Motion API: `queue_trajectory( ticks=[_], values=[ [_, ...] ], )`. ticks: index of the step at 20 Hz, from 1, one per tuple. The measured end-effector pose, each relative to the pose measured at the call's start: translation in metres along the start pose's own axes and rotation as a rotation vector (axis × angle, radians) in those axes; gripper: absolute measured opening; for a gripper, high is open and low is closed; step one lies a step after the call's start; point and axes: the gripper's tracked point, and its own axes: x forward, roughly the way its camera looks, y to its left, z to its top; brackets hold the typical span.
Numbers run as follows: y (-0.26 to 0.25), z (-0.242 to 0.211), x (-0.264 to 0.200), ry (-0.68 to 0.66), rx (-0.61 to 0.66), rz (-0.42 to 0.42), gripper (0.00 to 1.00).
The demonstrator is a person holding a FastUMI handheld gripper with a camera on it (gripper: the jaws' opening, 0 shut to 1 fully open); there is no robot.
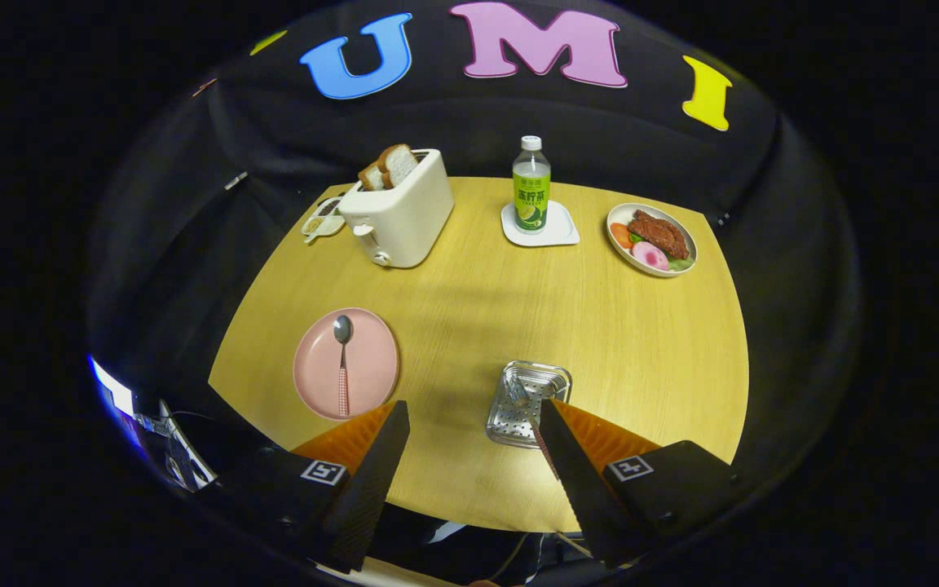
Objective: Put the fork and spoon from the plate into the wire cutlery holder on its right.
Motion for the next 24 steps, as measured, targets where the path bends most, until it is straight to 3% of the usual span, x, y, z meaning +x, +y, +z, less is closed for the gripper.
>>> queue_trajectory(
  ticks=[8, 13, 24],
  values=[
    [0.093, 0.001, 0.021, -0.038, -0.099, 0.085, 0.99],
    [0.15, -0.011, 0.06, 0.015, -0.198, 0.134, 1.0],
    [0.189, -0.062, 0.159, 0.17, -0.262, 0.069, 1.0]
  ],
)
